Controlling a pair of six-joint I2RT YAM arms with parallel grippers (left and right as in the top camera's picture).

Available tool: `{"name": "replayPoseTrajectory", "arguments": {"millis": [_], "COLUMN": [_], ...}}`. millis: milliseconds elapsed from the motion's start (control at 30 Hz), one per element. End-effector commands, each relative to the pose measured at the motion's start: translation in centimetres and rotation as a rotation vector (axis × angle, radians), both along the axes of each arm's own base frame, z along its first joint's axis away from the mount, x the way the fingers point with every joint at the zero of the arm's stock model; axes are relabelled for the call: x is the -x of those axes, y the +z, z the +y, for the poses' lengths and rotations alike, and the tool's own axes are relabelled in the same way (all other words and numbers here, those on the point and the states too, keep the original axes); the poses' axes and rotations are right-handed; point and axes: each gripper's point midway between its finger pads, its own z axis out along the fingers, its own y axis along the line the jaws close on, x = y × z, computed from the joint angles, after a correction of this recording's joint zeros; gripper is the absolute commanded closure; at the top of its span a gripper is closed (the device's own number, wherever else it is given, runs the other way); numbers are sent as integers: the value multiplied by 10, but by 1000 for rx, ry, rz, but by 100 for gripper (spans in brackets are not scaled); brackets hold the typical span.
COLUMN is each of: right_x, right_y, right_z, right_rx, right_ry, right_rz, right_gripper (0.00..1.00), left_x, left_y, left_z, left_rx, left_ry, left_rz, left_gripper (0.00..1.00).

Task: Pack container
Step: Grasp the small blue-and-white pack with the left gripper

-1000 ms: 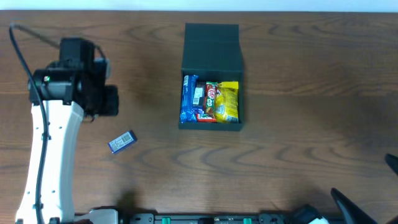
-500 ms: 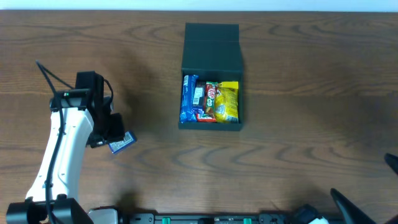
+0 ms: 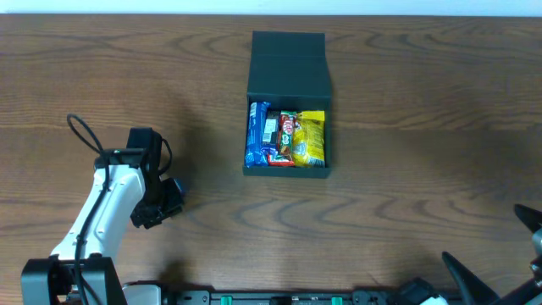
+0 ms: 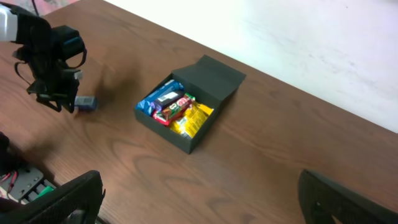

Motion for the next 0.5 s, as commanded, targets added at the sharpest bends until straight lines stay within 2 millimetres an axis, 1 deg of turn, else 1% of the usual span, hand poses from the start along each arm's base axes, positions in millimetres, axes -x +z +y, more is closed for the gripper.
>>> {"name": "replayPoseTrajectory", "arguments": {"millis": [0,167,333,467], "right_x": [-1,-1,-2,-2], "right_y": [-1,-1,-1,-1], "right_z": [-2,-2,-5,-5], "right_rx": [21,21,29,28], "right_ry": [-3,-3,-20,-20], "right_rz": [-8,-8,-12,-12], "right_gripper": [1,1,1,1], "left_x": [-1,-9,-7,-11], "left_y": [-6,-17,-34,-42], "left_z": [-3,-8,-8,-7], "left_rx": [4,33,32,31], "left_ry": [66,77,78,77], "left_rz": [-10,-28,33,34], "left_gripper": [62,62,64,64]}}
